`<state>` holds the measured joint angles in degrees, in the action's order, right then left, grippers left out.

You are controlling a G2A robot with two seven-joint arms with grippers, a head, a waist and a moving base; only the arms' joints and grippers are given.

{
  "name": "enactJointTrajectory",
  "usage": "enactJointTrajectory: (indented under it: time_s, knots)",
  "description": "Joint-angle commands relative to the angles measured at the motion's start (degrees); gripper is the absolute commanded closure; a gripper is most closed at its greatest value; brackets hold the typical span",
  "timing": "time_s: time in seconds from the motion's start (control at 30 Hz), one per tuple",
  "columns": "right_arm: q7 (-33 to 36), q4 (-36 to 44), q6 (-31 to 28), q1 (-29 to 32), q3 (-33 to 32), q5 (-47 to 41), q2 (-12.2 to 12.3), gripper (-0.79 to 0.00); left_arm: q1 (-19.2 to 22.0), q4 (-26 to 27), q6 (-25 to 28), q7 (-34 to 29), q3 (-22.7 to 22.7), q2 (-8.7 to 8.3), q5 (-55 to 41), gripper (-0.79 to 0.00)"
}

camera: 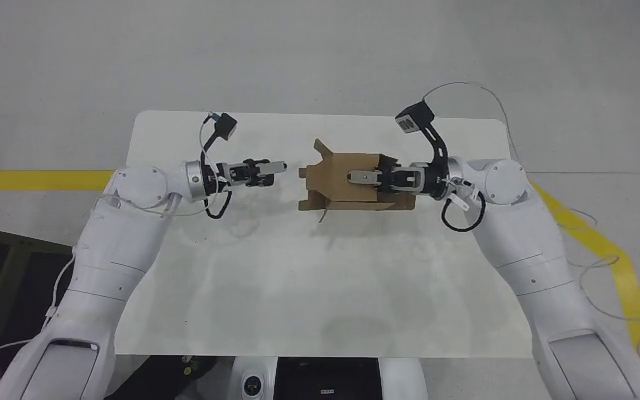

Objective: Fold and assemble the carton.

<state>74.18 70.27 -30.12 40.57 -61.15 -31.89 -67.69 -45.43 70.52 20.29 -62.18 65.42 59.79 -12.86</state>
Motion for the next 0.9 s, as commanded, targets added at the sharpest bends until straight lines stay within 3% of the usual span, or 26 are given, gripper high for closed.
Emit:
enactJointTrajectory:
  time_s: [0.0, 0.3, 0.87]
  knots:
    - [-0.1, 0.4, -0.1, 0.0, 0.0, -0.3, 0.0, 0.000, 0.4, 0.4, 0.0, 0.2, -1.0, 0.18, 1.0, -0.785]
    - [-1.1, 0.2, -1.1, -1.1, 2.1, -1.6, -0.6, 0.000, 2.2, 0.8, -0.5, 1.4, -3.8, 0.93, 3.0, -0.785]
    - [-4.3, -3.0, -4.3, -3.4, 4.4, -1.1, -1.5, 0.000, 2.8, 3.1, 0.6, -3.8, -5.3, 1.03, 2.2, -0.785]
